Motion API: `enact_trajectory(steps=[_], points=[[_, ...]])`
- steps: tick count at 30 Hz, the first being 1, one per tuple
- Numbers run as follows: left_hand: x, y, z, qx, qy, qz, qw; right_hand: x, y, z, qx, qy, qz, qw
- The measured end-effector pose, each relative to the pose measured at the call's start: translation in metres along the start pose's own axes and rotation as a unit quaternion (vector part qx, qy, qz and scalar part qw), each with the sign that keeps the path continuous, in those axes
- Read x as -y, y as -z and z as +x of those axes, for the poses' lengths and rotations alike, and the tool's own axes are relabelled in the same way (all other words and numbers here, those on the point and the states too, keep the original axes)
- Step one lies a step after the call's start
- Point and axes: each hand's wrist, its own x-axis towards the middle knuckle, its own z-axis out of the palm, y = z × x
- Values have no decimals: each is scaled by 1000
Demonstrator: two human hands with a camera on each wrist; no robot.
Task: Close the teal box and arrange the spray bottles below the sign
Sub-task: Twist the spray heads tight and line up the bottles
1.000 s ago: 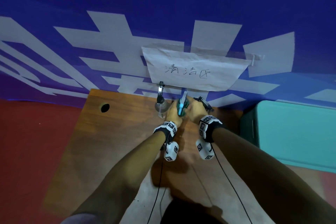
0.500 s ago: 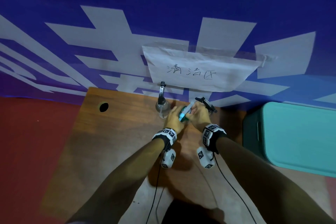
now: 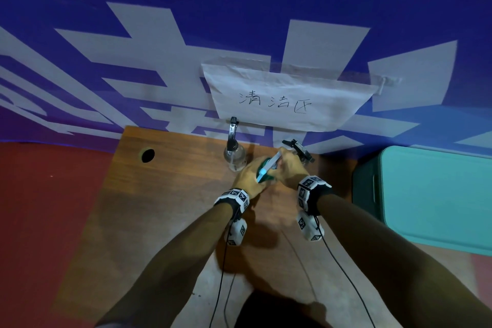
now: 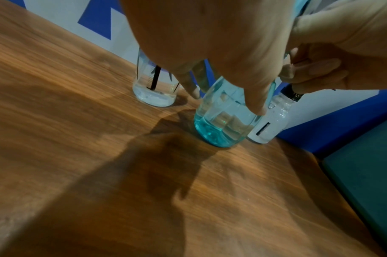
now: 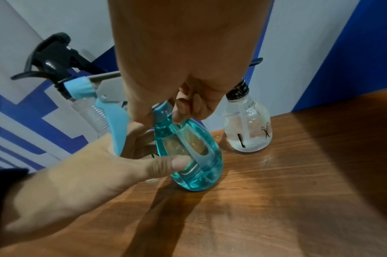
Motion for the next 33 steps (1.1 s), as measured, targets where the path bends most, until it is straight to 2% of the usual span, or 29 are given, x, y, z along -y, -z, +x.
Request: enact_trajectory(steps=[2,6,9,12,14,20,25,33], points=[[1,2,4,4,4,7,1000,1,4,0,-5,24,-36,999],[6,7,13,53,-6,44,998,9,2,6,-4,139,-155,978],[10,12,18,70,-7,73,995,15,9,11,41,134,-253,957],[14,12,19,65,-11,68,995,14,17,17,95,125,-247,956],[15,9,18,59,-4,31,998,13,20,18,97,134,-252,954],[15,-11,15,-10,55,-87,995,10,12,16,76,116,-190,972],[10,-19,14,-45,52,-98,993,11,17,13,64,124,-188,972],[9,-17,15,-46,22,-68,996,16,7,10,4,109,-201,973]])
